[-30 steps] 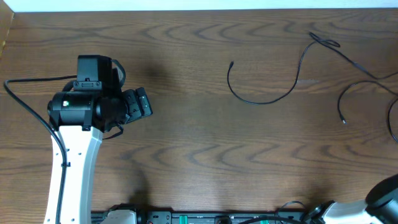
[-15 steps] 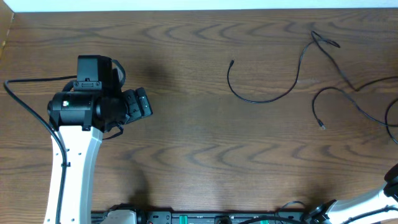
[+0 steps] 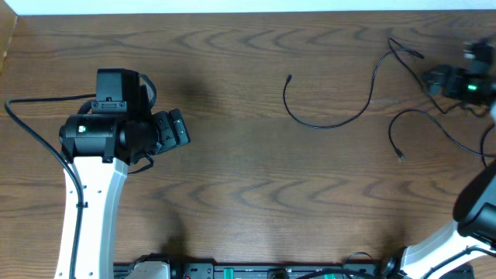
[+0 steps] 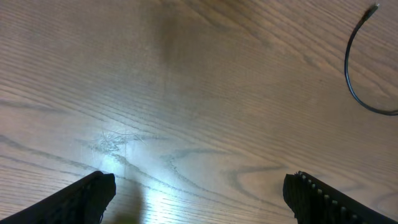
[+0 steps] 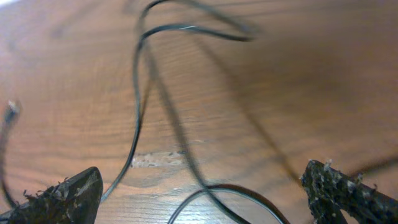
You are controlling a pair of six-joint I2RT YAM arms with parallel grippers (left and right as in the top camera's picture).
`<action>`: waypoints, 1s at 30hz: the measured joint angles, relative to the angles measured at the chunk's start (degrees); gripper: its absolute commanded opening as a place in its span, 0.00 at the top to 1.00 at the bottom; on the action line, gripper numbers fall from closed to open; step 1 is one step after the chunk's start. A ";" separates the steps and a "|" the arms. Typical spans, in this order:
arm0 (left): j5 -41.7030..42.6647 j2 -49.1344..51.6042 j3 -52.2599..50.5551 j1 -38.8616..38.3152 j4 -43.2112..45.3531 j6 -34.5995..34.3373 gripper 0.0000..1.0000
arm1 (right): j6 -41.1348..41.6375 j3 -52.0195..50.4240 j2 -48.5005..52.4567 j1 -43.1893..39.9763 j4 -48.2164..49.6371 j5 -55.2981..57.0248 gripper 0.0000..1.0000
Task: Untangle cables
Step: 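Move the right gripper to the black cable at upper right and grasp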
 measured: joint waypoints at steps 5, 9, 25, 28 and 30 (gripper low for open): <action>0.02 -0.02 0.00 0.00 -0.11 0.00 0.08 | -9.35 0.00 0.00 7.30 0.57 6.19 0.01; 0.28 0.00 0.00 0.00 -0.09 0.00 0.08 | -14.05 0.00 0.00 10.91 3.41 12.15 0.01; 0.68 0.00 0.00 0.00 -0.09 0.00 0.08 | 6.49 0.00 5.44 14.34 16.72 19.58 0.01; 0.68 0.00 0.00 0.00 -0.09 0.00 0.08 | 9.90 0.00 8.28 16.02 18.18 19.82 0.02; 0.68 0.00 0.00 0.00 -0.07 0.00 0.08 | 11.87 -0.02 9.92 17.31 19.65 19.98 0.04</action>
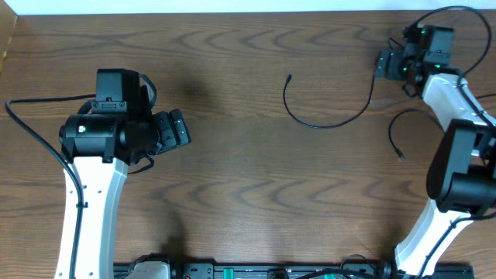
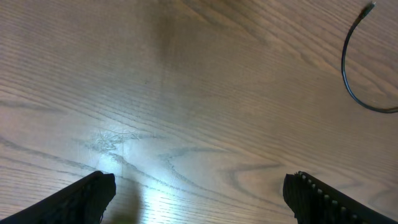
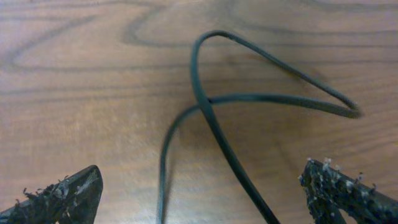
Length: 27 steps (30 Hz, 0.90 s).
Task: Untangle cables
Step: 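Move the right gripper to the black cable at upper right and grasp, then pull the grasped black cable off the table to the right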
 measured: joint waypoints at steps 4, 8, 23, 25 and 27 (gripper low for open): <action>0.00 0.00 0.00 0.00 -0.02 0.00 0.08 | 3.08 0.00 0.46 1.09 2.99 0.76 0.06; 0.00 0.00 0.00 0.00 0.00 0.00 0.08 | 5.99 0.02 0.87 1.14 4.57 1.49 0.07; 0.00 0.00 0.00 0.00 0.00 0.00 0.08 | 11.13 0.02 5.90 0.96 4.48 2.47 0.30; 0.00 0.00 0.00 0.00 -0.04 0.00 0.08 | 11.32 0.02 5.90 0.96 4.50 2.47 0.32; 0.00 0.00 0.00 0.00 -0.02 0.00 0.07 | 11.43 0.02 5.90 0.92 4.22 2.45 0.30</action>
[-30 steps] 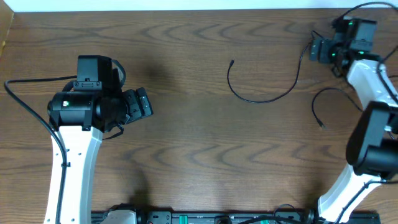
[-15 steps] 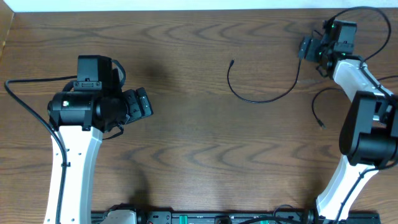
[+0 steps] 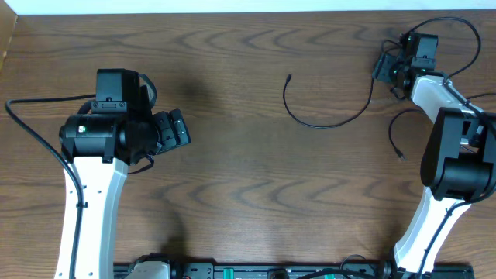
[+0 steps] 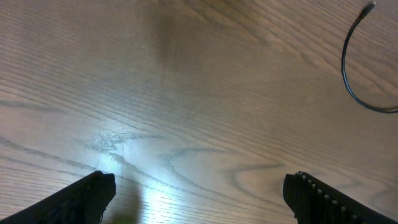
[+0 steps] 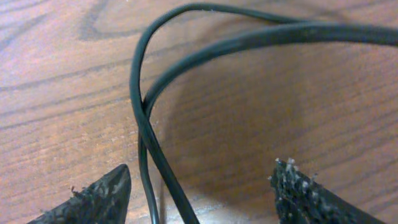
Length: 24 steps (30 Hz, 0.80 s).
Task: Untangle cables
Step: 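Pull the grasped black cable off the table to the right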
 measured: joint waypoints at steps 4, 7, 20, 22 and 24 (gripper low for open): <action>0.00 0.00 0.00 0.00 -0.02 0.00 0.08 | 0.07 0.00 0.00 0.00 0.00 -0.04 0.29; 0.00 0.00 0.00 0.00 -0.02 0.00 0.08 | 0.07 0.00 0.00 0.00 1.27 -0.07 0.29; 0.00 0.00 0.00 0.00 0.15 0.00 0.08 | 0.76 0.00 0.42 0.04 12.24 -0.09 0.29; 0.00 0.00 0.00 0.00 0.57 0.00 0.08 | 1.01 0.00 1.20 0.04 12.74 -0.07 0.29; 0.00 0.00 0.00 0.00 0.92 0.00 0.08 | 1.29 0.00 2.67 0.04 12.90 -0.07 0.29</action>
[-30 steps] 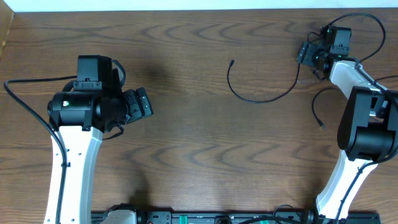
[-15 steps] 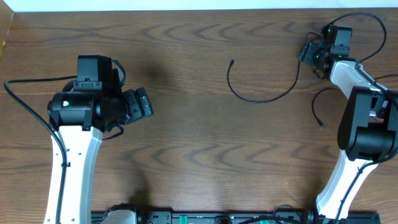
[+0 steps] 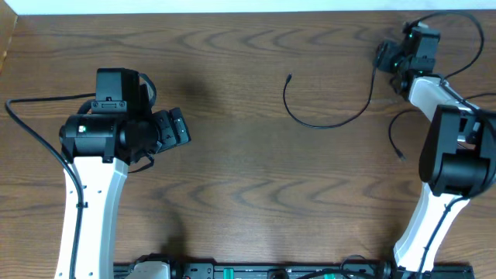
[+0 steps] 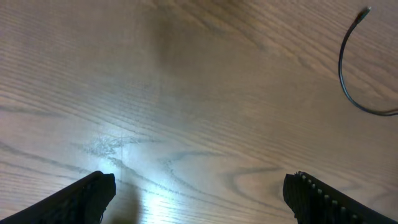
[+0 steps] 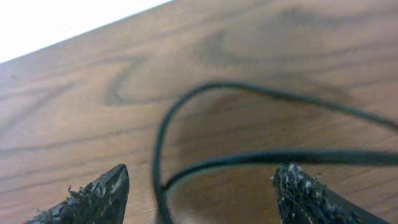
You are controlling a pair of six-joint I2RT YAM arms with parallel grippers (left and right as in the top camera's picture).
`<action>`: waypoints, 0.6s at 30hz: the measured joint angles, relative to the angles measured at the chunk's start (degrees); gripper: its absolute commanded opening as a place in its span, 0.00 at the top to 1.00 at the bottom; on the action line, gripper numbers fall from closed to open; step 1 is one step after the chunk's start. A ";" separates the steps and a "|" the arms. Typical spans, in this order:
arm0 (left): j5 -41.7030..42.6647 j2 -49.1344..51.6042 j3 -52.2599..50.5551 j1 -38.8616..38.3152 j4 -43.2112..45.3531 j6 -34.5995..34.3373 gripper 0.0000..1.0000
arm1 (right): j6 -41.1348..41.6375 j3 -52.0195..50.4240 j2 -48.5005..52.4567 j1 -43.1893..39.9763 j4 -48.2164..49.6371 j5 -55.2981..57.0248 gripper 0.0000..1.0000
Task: Untangle cables
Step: 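Pull the grasped black cable off the table to the right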
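Thin black cables lie tangled at the table's far right. One cable (image 3: 325, 124) curves from its plug (image 3: 289, 77) up toward my right gripper (image 3: 385, 56). A second cable end (image 3: 398, 153) lies nearer the front, and a loop (image 3: 457, 23) arches past the wrist. In the right wrist view the gripper (image 5: 199, 199) is open, and a cable loop (image 5: 158, 143) crosses itself between its fingers. My left gripper (image 3: 177, 128) is open over bare wood at the left, far from the tangle. Its view catches only the first cable's curve (image 4: 343, 81).
The table's far edge (image 3: 232, 13) runs just behind the right gripper, with a white wall beyond (image 5: 50, 25). The left arm's own black lead (image 3: 31, 128) trails at the far left. An equipment rail (image 3: 271, 271) lines the front edge.
My right gripper has shifted slightly toward the far edge and sits higher. Its view now shows the table edge and the cable loop further off. The left arm has not moved.
My right gripper was at the table's right edge, open over loose cable strands. It then stood at the far right corner over a crossing of the cables, then close down on that crossing, and now a little back from it. The left arm stayed still.
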 measured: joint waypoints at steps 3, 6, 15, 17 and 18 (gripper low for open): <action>0.00 0.00 0.00 0.00 0.17 0.00 0.08 | 0.72 0.00 2.08 0.00 0.02 0.00 0.30; 0.02 0.00 0.00 0.00 0.17 0.00 0.08 | 1.66 0.17 3.63 0.00 1.25 -0.02 0.54; 0.00 0.00 0.00 0.00 0.28 0.00 0.08 | 3.61 0.24 3.89 -0.22 1.03 -2.25 0.99; 0.00 0.00 0.00 0.00 0.28 0.00 0.08 | 3.61 0.24 3.69 -0.52 0.35 -3.65 0.99; 0.02 0.00 0.00 0.00 0.28 0.00 0.08 | 3.58 0.24 3.28 -0.92 -0.26 -4.70 0.99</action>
